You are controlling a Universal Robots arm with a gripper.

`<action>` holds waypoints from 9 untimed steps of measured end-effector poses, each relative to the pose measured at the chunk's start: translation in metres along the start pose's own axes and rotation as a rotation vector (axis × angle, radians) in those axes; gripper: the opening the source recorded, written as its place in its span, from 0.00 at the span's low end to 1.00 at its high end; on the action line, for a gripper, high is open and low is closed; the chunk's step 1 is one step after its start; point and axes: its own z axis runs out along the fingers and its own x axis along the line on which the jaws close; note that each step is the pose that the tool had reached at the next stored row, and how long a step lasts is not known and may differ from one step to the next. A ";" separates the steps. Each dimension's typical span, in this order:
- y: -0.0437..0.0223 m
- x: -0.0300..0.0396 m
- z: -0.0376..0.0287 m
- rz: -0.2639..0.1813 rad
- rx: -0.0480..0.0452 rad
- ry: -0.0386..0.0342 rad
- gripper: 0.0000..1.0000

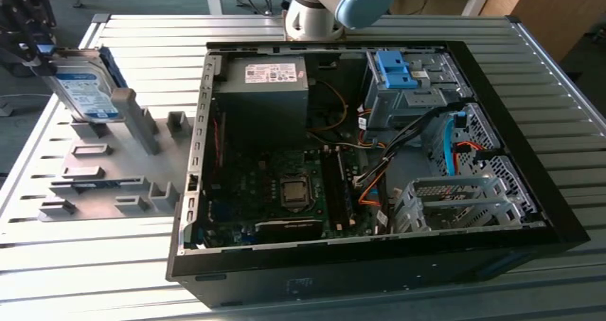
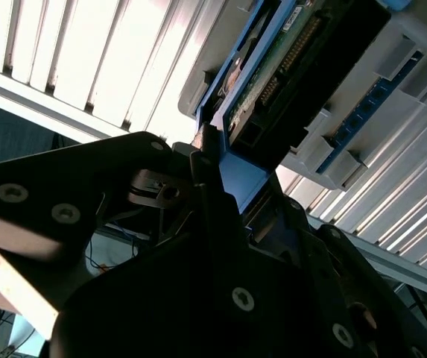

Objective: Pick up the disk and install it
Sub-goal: 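Pick up the disk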

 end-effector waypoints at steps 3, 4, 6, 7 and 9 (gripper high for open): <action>0.0000 0.0000 -0.0007 0.000 0.0000 0.0000 0.36; 0.0000 0.0000 -0.0007 0.000 0.0000 0.0000 0.36; 0.0000 0.0000 -0.0008 0.000 0.0000 0.0000 0.36; 0.0000 0.0000 -0.0010 0.000 -0.0001 0.0000 0.36; 0.0000 0.0000 -0.0015 0.000 -0.0002 0.0001 0.36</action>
